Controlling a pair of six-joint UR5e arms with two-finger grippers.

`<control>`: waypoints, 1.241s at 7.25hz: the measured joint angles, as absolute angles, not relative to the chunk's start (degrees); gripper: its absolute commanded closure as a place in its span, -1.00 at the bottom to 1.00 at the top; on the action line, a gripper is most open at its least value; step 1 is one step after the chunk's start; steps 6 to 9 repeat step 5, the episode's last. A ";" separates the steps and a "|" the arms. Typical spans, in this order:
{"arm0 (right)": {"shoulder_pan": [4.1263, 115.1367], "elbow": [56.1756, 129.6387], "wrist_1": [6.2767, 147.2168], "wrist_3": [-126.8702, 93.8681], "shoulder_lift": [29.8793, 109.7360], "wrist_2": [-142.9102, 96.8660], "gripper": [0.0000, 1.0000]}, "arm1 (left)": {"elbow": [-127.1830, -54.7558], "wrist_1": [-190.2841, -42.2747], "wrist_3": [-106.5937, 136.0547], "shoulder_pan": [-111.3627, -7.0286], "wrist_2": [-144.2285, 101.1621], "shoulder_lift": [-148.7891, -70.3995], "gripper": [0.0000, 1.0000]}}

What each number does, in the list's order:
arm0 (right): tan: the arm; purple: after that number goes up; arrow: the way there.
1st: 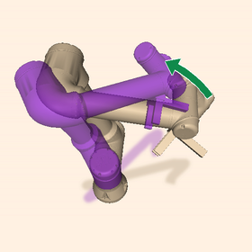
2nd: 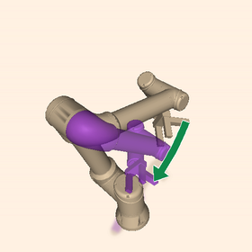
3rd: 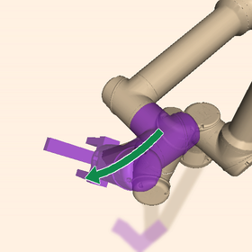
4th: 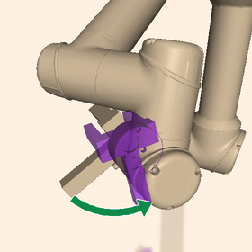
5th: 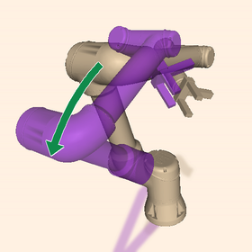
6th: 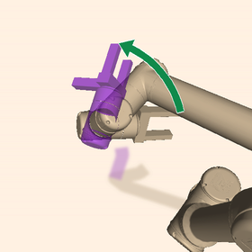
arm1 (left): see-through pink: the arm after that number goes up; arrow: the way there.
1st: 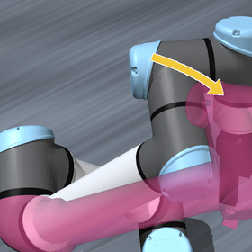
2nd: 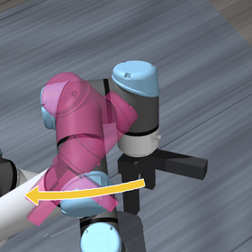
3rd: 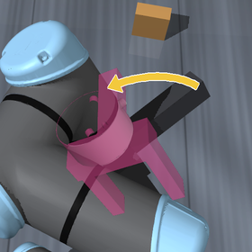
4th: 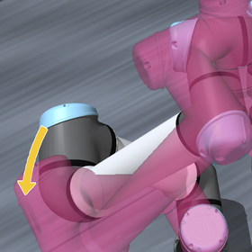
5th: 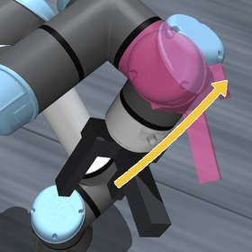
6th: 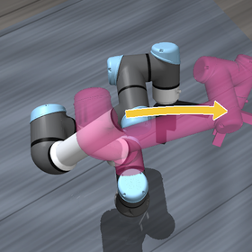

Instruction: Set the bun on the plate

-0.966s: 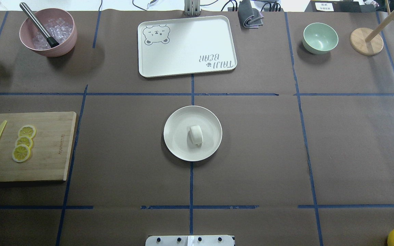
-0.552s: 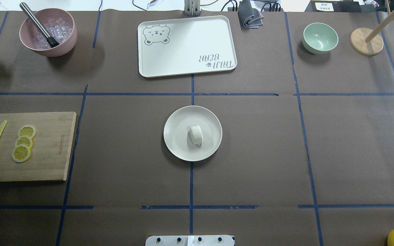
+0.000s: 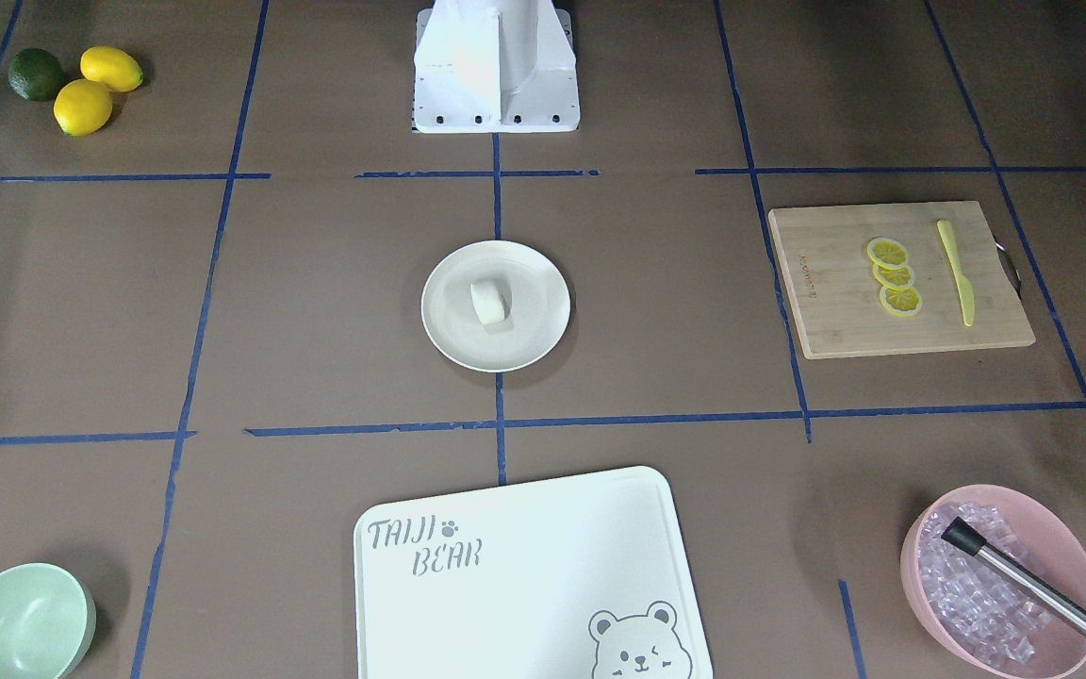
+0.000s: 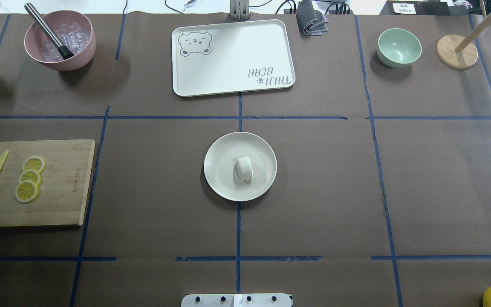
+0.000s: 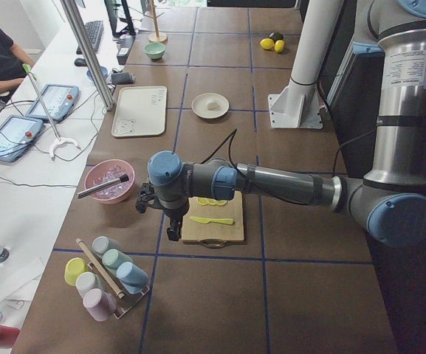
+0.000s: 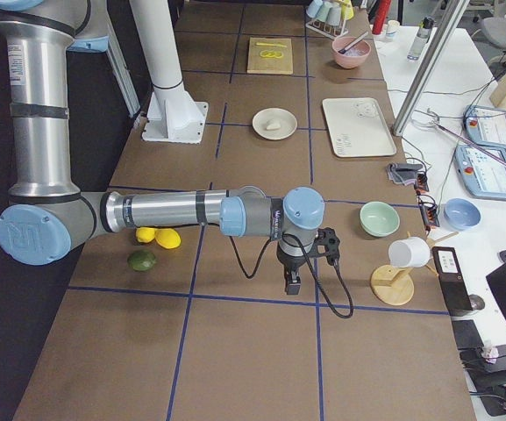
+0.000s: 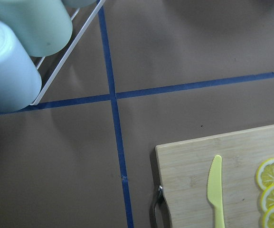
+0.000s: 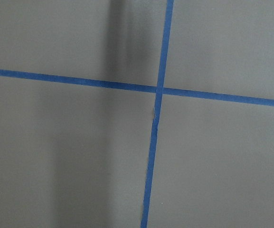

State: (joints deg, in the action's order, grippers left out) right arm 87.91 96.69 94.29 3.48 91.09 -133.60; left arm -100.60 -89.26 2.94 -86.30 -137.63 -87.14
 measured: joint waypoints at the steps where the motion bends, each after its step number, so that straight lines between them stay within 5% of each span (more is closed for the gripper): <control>1: 87.89 96.63 94.23 3.48 91.03 -133.57 -1.00 | -101.50 -89.73 3.21 -86.20 -137.77 -86.20 -1.00; 9: 87.83 96.51 93.91 3.43 90.92 -133.51 -1.00 | -102.79 -89.63 3.34 -86.14 -137.58 -85.38 -1.00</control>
